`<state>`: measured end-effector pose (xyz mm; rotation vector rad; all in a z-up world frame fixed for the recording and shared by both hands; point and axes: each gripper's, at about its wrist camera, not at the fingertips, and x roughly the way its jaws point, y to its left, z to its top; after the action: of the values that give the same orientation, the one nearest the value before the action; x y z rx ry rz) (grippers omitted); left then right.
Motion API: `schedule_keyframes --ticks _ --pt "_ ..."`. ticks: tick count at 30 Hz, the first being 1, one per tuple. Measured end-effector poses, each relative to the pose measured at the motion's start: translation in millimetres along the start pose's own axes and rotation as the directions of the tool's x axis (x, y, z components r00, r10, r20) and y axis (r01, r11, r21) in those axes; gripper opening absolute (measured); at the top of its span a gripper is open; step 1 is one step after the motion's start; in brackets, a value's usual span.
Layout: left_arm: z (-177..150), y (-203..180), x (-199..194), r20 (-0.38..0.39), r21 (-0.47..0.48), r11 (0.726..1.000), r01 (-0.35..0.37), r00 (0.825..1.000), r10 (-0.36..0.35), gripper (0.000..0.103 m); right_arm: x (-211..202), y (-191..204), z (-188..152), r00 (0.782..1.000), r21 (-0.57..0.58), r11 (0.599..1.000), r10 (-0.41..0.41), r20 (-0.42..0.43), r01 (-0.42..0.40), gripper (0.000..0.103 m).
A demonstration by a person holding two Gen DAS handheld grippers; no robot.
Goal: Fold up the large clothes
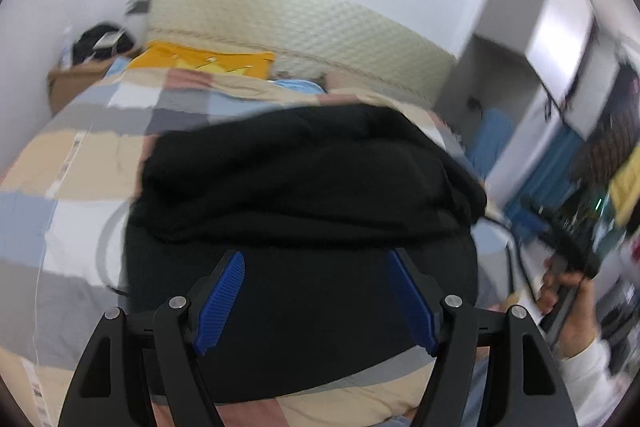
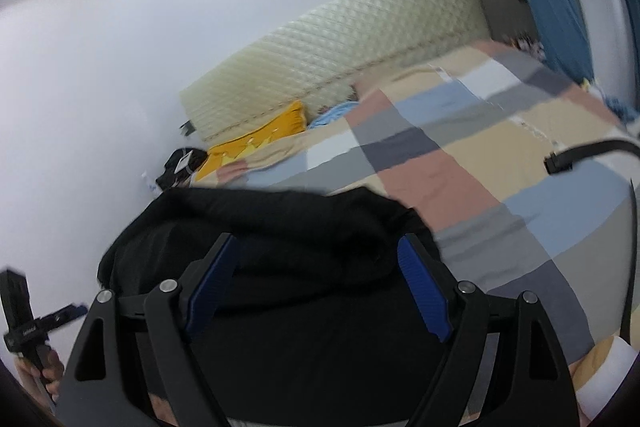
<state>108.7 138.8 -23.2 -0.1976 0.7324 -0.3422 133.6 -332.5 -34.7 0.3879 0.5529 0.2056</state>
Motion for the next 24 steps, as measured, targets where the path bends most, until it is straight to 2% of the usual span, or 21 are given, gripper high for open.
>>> schedule_keyframes --ticks 2,5,7,9,12,17,24 --pt "-6 -23 17 -0.006 0.091 0.995 -0.044 0.999 0.044 0.073 7 16 -11 0.999 -0.062 0.998 0.013 -0.038 -0.016 0.083" --pt "-10 -42 40 -0.027 0.146 0.986 -0.079 0.996 0.084 0.073 31 37 -28 0.992 -0.13 0.99 0.035 -0.118 -0.05 0.083" --pt "-9 -46 61 -0.046 0.15 0.984 -0.1 0.993 0.108 0.073 52 45 -38 0.986 -0.16 0.985 0.031 -0.165 -0.058 0.083" --pt "-6 -43 81 -0.07 0.14 0.978 -0.153 0.984 0.164 0.073 75 44 -44 0.976 -0.154 0.987 0.016 -0.219 -0.051 0.083" --pt "3 -26 102 -0.084 0.069 0.983 -0.17 0.981 0.176 0.073 105 37 -49 0.961 -0.131 0.991 0.002 -0.277 -0.04 0.083" --pt "23 -13 126 -0.074 0.067 0.973 -0.221 0.971 0.226 0.073 136 34 -39 0.956 -0.144 0.99 -0.045 -0.29 0.003 0.083" --pt "45 -13 160 -0.08 0.11 0.959 -0.26 0.96 0.27 0.073 181 35 -24 0.95 -0.184 0.983 -0.061 -0.307 0.003 0.084"
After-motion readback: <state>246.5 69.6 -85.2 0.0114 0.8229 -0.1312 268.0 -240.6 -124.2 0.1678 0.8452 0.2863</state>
